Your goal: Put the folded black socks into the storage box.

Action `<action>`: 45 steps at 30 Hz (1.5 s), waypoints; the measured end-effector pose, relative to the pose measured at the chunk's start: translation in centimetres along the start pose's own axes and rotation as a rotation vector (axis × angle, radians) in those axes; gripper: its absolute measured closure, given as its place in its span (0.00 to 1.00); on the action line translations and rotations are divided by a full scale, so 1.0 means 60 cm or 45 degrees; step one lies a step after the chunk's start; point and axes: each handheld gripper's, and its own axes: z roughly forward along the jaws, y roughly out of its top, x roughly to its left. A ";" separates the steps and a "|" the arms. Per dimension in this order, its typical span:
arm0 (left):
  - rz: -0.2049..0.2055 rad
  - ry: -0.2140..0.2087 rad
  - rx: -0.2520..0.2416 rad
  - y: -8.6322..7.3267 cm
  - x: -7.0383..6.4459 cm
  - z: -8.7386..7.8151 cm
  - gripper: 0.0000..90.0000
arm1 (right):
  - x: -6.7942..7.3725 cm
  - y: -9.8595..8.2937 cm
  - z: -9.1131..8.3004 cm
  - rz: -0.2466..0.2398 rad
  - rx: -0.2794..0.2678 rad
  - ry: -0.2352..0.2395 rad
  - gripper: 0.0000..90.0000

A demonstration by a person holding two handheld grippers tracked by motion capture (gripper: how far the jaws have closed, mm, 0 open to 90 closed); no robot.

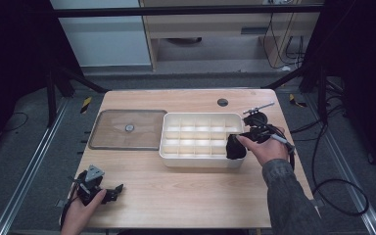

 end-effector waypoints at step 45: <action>0.006 0.001 0.001 0.000 0.000 0.000 0.00 | 0.002 0.042 -0.031 -0.051 0.020 0.024 0.92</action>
